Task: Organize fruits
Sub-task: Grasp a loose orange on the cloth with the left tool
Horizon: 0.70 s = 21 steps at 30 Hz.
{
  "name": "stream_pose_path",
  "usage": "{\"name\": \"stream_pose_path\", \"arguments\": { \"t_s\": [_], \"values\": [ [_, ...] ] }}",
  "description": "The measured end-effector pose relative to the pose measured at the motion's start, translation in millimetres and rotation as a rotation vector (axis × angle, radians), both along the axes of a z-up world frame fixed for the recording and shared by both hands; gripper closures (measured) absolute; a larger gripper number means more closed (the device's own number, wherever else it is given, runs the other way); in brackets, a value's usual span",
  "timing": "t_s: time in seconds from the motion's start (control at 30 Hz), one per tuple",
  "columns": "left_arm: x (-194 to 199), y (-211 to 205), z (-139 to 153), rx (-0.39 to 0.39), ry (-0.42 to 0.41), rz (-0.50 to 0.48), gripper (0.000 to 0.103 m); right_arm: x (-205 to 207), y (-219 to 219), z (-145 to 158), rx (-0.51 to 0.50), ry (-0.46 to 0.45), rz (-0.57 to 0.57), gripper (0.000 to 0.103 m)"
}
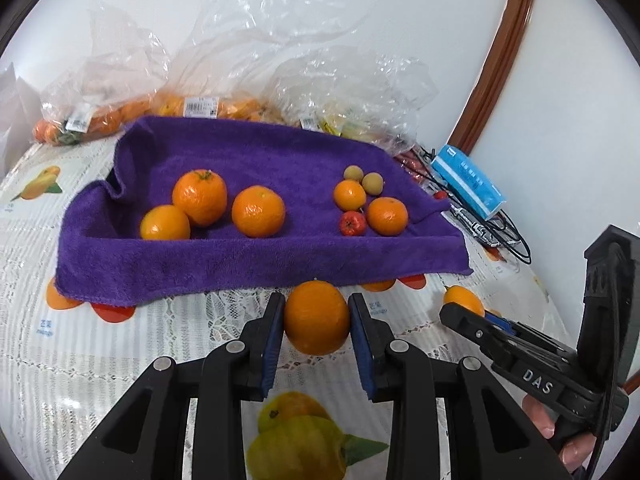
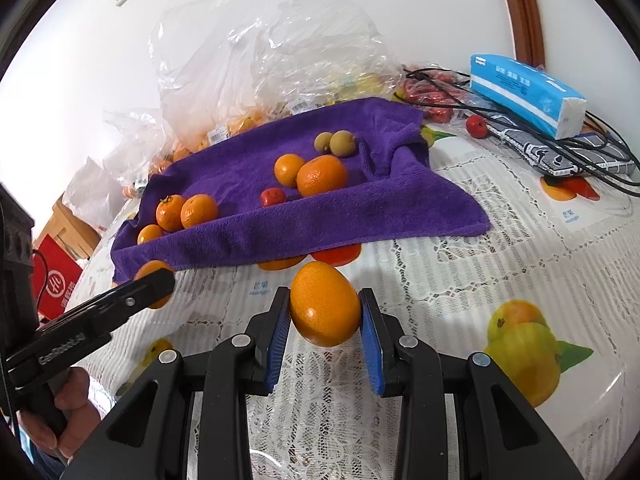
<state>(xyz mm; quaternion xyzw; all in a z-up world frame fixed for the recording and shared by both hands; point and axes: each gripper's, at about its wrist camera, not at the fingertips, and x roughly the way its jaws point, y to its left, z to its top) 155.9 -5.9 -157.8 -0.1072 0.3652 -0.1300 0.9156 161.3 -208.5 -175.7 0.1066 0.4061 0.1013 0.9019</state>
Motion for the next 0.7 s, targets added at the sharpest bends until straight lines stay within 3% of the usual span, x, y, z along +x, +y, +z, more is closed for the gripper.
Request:
{"name": "stream_pose_path", "arguments": {
  "t_s": [0.37, 0.7],
  "values": [
    [-20, 20, 6, 0.03, -0.033, 0.043, 0.072, -7, -5, 5, -0.028, 0.02, -0.057, 0.069],
    [-31, 46, 20, 0.028, -0.053, 0.097, 0.072, -13, -13, 33, -0.018, -0.03, -0.065, 0.069]
  ]
}}
